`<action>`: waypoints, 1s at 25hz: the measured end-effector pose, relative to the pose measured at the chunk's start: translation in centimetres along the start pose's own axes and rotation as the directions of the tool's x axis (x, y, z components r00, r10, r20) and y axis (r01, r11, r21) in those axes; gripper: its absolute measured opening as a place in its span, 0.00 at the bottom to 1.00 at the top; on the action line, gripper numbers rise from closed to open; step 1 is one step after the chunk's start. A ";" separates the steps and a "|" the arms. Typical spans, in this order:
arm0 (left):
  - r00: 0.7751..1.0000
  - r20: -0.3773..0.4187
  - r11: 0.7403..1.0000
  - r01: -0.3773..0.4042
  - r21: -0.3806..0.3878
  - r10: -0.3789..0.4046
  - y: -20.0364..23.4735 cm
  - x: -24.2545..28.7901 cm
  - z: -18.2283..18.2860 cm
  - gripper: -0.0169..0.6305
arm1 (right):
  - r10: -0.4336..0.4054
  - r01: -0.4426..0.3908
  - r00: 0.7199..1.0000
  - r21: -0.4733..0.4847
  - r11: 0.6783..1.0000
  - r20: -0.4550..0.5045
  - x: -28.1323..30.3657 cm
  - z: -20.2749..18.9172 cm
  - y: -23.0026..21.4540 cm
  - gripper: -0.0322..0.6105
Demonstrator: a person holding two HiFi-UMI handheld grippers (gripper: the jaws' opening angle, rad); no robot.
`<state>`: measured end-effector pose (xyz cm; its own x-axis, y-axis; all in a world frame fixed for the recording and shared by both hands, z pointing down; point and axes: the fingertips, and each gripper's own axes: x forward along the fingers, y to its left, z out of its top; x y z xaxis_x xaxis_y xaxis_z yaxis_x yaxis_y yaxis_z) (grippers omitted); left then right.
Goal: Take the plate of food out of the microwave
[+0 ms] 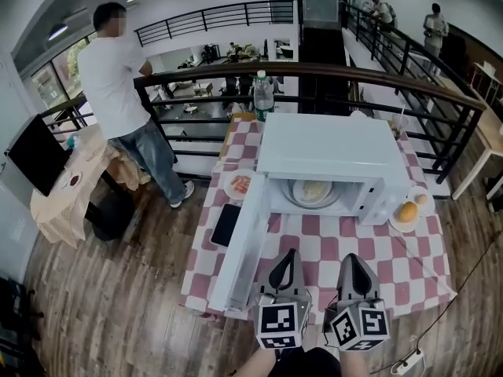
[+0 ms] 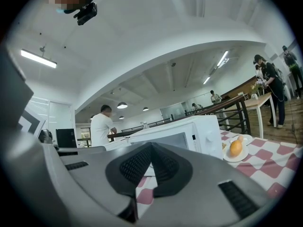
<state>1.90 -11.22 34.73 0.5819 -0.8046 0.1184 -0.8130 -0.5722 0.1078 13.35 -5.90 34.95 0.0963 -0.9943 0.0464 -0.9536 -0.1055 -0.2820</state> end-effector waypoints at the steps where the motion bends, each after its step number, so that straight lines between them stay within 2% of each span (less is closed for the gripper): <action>1: 1.000 -0.001 1.000 0.000 0.000 0.000 0.1 0.4 -0.1 0.04 | 0.001 -0.001 1.000 0.000 1.000 -0.003 0.4 -0.1 -0.1 0.04; 11: 1.000 -0.012 1.000 -0.018 -0.001 0.018 1.5 3.0 0.2 0.04 | 0.006 -0.006 0.999 0.008 1.000 -0.049 3.5 -0.8 -0.6 0.04; 19: 0.997 -0.044 0.998 -0.060 -0.033 0.058 1.9 4.9 -0.9 0.04 | 0.041 -0.039 0.995 0.021 0.999 -0.091 5.2 -1.7 -1.4 0.04; 25: 0.995 -0.058 0.996 -0.087 -0.029 0.086 1.3 6.7 -1.0 0.04 | 0.069 -0.066 0.991 0.028 0.997 -0.114 7.1 -1.5 -2.8 0.04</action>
<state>4.79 -17.22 36.65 0.5103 -0.8401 0.1838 -0.8599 -0.4949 0.1255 16.24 -12.62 37.50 -0.0025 -0.9907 0.1362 -0.9496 -0.0403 -0.3108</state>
